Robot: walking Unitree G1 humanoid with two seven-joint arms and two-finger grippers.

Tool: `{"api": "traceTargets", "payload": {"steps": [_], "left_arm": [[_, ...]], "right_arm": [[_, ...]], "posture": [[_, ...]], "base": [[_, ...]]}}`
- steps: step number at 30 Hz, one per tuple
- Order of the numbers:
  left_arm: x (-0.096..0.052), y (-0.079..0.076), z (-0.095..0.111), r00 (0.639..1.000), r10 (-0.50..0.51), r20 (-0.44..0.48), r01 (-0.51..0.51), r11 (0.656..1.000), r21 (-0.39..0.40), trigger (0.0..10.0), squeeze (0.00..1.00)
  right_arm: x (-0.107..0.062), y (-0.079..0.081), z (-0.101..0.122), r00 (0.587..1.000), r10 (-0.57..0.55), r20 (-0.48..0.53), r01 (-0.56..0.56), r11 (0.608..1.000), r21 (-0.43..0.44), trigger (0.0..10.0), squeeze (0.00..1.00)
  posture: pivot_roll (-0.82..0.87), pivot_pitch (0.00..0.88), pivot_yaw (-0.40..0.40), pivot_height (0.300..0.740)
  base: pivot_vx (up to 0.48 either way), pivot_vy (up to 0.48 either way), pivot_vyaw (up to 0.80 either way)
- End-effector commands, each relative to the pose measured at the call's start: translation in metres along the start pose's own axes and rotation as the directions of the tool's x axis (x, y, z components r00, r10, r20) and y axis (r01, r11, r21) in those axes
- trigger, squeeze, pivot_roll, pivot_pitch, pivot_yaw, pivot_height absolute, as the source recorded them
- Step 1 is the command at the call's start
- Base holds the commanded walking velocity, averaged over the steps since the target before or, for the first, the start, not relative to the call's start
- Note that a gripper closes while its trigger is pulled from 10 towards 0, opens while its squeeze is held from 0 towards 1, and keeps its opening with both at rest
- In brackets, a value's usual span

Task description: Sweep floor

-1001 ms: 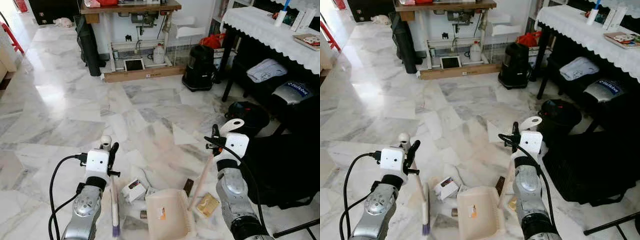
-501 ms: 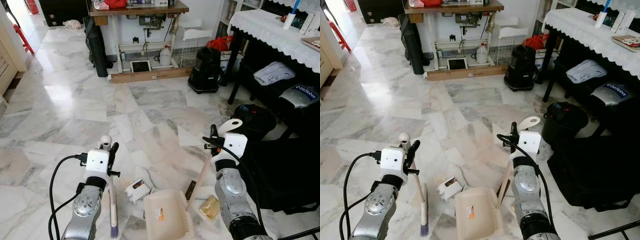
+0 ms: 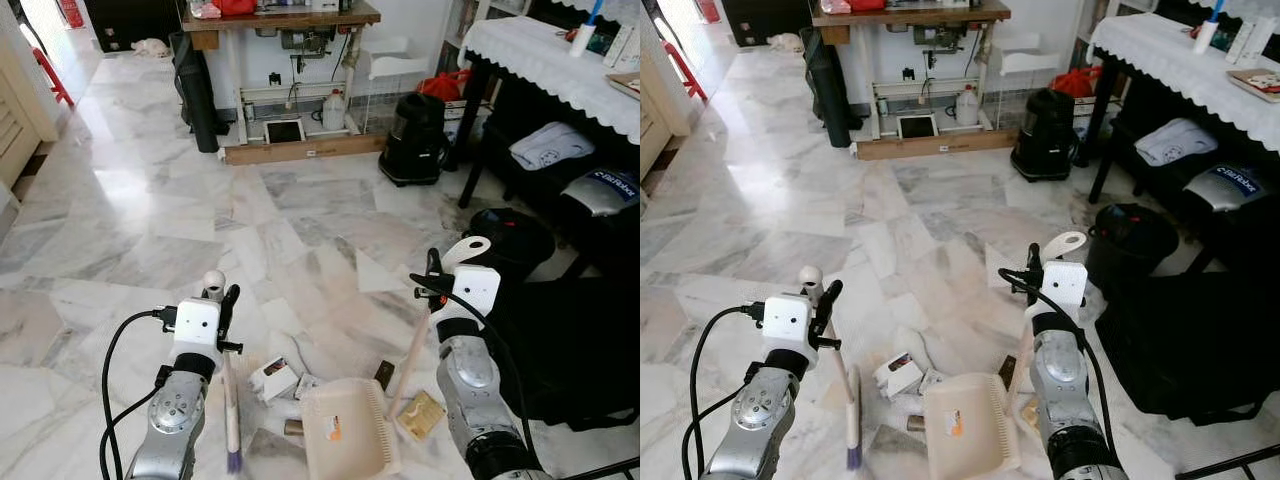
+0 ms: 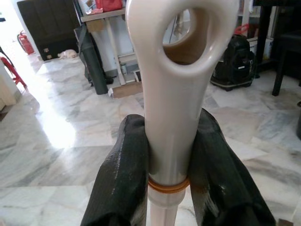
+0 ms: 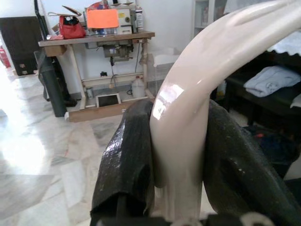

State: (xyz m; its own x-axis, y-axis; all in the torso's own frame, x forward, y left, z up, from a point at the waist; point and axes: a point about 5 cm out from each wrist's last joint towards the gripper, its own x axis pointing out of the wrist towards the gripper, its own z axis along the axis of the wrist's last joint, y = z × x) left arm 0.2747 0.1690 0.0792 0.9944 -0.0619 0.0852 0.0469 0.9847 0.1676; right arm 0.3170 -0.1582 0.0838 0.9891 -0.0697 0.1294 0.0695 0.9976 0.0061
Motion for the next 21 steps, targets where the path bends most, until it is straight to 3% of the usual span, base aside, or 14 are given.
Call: {"api": "traceTargets", "payload": {"steps": [1, 4, 12, 21], "left_arm": [[0.0022, 0.0043, 0.0071, 0.999, 0.006, 0.037, -0.007, 1.000, 0.020, 10.0, 0.00], [0.0021, 0.0047, 0.0068, 0.999, 0.005, 0.037, -0.006, 1.000, 0.030, 10.0, 0.00], [0.0038, 0.0045, 0.0076, 0.999, 0.010, 0.039, -0.011, 1.000, 0.023, 10.0, 0.00], [0.0005, 0.0064, 0.0054, 0.999, 0.014, 0.030, -0.014, 1.000, 0.018, 10.0, 0.00]], "right_arm": [[0.0030, -0.0002, 0.0060, 1.000, -0.002, 0.025, 0.002, 1.000, 0.002, 10.0, 0.00], [0.0027, -0.0011, 0.0056, 1.000, -0.004, 0.023, 0.004, 1.000, 0.001, 10.0, 0.00], [0.0056, -0.0016, 0.0082, 1.000, -0.008, 0.028, 0.008, 1.000, -0.001, 10.0, 0.00], [0.0028, -0.0044, 0.0068, 1.000, -0.015, 0.027, 0.015, 1.000, -0.006, 10.0, 0.00]], "posture": [[0.12, 0.000, -0.010, 0.740], [0.12, 0.000, -0.009, 0.740], [0.11, 0.020, -0.009, 0.740], [0.11, 0.027, -0.009, 0.740]], "base": [[0.000, 0.000, 0.00], [0.000, 0.000, 0.00], [0.000, -0.391, 0.00], [0.000, 0.000, 0.00]]}}
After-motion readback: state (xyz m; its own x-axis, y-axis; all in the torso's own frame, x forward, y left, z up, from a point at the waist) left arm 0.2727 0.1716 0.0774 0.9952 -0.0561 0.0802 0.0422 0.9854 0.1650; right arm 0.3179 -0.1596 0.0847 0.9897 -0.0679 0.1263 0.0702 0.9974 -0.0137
